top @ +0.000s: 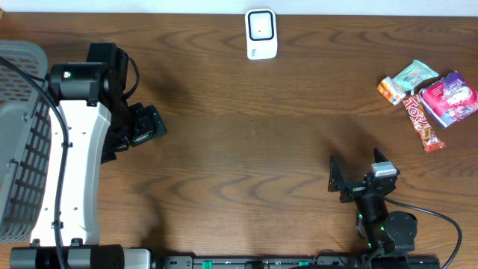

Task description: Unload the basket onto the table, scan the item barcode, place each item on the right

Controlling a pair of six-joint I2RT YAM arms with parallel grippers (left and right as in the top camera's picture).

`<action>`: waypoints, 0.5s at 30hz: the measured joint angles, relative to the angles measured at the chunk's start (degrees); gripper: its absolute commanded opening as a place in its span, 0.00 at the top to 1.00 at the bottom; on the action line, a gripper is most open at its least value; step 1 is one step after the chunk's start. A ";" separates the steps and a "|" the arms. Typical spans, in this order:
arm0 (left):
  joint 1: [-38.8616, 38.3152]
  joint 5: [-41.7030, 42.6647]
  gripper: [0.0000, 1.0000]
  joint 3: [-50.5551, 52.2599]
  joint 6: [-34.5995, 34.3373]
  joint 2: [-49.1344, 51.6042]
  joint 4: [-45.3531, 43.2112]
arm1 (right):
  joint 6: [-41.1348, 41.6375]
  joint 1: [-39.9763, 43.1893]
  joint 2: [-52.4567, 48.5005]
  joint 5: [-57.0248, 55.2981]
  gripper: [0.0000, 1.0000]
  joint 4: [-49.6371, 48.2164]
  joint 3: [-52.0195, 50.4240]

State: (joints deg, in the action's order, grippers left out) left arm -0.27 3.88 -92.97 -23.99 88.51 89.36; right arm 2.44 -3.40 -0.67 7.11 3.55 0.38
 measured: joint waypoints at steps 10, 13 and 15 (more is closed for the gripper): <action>0.00 0.00 0.02 0.00 0.00 0.00 0.00 | -0.13 0.00 0.00 0.39 0.01 0.00 0.00; 0.00 0.00 0.02 0.00 0.00 0.00 0.00 | -0.13 0.00 0.00 0.42 0.01 -0.02 0.02; 0.00 0.00 0.02 0.00 0.02 0.00 0.00 | -0.13 0.00 0.00 0.42 0.01 0.00 0.00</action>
State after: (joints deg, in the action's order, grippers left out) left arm -0.27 3.88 -92.97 -23.97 88.51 89.36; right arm 2.31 -3.40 -0.67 7.53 3.55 0.38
